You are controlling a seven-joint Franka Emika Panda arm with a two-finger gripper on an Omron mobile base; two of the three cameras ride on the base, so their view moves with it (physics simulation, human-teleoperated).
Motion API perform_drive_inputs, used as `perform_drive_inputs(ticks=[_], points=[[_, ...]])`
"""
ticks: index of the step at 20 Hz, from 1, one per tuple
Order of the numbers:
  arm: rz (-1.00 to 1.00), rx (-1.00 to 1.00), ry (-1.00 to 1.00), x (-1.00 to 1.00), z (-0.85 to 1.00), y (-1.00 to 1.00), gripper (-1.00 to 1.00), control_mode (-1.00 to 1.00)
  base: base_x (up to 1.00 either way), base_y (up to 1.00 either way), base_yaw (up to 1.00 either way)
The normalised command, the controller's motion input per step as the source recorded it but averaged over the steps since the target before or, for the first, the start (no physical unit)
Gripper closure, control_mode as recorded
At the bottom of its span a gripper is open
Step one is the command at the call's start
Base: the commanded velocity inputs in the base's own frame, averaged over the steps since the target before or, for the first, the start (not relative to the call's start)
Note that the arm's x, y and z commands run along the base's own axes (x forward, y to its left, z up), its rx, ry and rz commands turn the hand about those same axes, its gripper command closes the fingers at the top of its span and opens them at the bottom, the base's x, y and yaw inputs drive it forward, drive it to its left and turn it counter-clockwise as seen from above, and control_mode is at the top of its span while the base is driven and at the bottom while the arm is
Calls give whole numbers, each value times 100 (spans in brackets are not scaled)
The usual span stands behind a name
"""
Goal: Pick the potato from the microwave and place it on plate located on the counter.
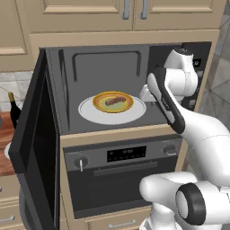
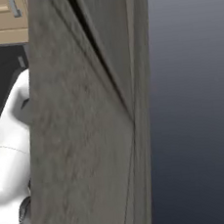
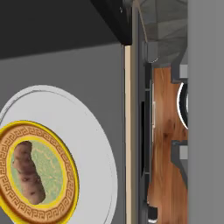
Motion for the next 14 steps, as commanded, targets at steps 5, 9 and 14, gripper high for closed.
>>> perform_drive_inputs(ticks=[5, 9, 14], points=[[-1, 0, -2, -19, 0, 0, -100, -100, 0, 0, 0], [-17, 0, -5, -35, 21, 26, -100, -100, 0, 0, 0], [-33, -5, -5, 2, 17, 81, -100, -100, 0, 0, 0]])
